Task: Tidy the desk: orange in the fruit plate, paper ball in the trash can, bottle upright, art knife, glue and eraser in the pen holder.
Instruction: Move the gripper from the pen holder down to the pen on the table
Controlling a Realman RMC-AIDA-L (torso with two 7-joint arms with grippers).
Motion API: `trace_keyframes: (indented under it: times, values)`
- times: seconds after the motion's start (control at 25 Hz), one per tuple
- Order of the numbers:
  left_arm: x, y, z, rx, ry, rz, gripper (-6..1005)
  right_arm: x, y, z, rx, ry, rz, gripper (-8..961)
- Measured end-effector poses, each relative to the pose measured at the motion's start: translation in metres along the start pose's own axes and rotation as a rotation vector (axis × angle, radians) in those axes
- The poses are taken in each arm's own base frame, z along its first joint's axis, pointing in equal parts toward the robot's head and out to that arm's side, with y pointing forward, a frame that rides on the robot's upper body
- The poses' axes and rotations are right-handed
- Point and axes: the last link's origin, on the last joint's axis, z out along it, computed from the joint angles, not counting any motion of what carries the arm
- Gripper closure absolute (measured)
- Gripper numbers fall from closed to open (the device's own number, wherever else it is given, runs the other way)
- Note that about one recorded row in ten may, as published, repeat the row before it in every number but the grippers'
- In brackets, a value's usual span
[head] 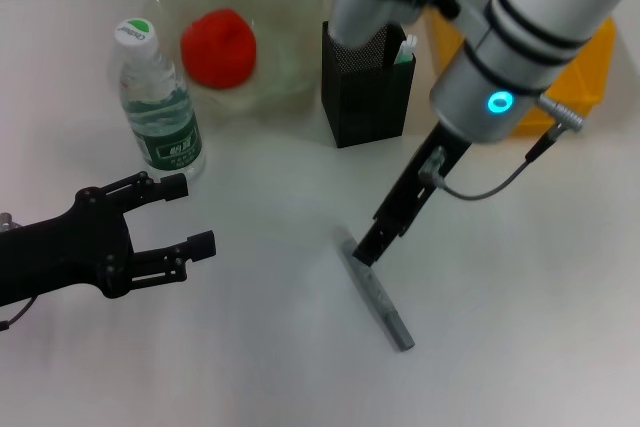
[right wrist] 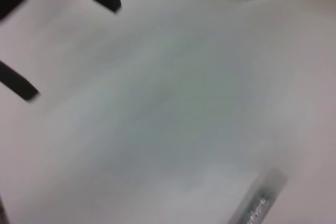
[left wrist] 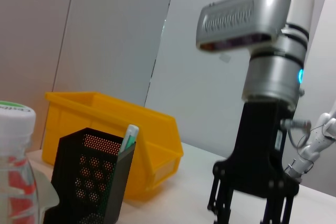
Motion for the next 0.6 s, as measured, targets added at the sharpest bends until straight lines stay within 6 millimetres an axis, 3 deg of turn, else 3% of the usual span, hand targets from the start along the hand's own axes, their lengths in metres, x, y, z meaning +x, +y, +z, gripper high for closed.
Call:
trace_keyframes:
  times: [0.24,0.6]
  values:
    - [0.0,0.0,0.0,0.002,0.001,-0.001,140,0.004,0.005,0.024,0.041,0.025,-0.057,336]
    - [-0.001,0.0,0.0,0.001,0.001,-0.002,140,0.007,0.011,0.043,0.07,0.052,-0.119,335]
